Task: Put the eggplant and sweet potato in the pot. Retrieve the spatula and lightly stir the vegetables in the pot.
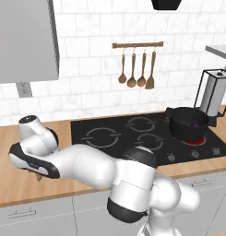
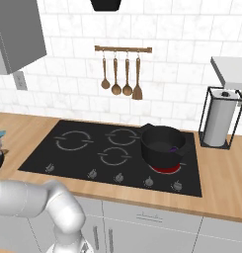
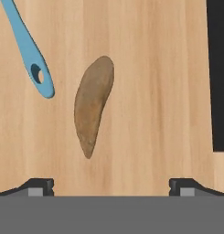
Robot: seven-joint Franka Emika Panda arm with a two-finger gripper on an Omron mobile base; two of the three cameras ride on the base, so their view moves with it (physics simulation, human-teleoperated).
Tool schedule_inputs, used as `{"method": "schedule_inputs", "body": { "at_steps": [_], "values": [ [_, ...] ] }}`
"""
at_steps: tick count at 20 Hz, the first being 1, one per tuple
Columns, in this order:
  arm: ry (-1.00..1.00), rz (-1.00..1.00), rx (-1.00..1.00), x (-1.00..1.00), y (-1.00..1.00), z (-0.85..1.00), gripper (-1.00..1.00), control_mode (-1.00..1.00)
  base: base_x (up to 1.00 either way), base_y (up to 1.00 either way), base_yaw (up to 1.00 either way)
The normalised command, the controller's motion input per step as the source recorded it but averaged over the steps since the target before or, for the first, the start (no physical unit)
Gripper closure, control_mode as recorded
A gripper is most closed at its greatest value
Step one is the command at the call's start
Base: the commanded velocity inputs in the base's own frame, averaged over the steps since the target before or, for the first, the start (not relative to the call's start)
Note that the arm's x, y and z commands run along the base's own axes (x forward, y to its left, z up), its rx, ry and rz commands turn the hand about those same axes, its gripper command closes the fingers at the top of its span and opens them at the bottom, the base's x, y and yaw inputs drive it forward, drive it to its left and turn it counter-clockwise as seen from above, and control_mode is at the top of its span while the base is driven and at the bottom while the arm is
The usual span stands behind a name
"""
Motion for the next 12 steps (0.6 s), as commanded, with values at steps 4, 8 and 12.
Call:
{"method": "schedule_inputs", "body": {
  "at_steps": [4,8,12],
  "values": [
    [0.0,-0.01,0.03,0.11,0.12,-0.19,-1.0,-1.0,0.0,0.0,0.0],
    [-0.02,0.0,0.03,0.01,0.0,-0.19,-1.0,-1.0,0.0,0.0,0.0],
    [-0.03,0.0,0.09,0.17,-0.01,-0.18,-1.0,-1.0,0.0,0.0,0.0]
  ]
}}
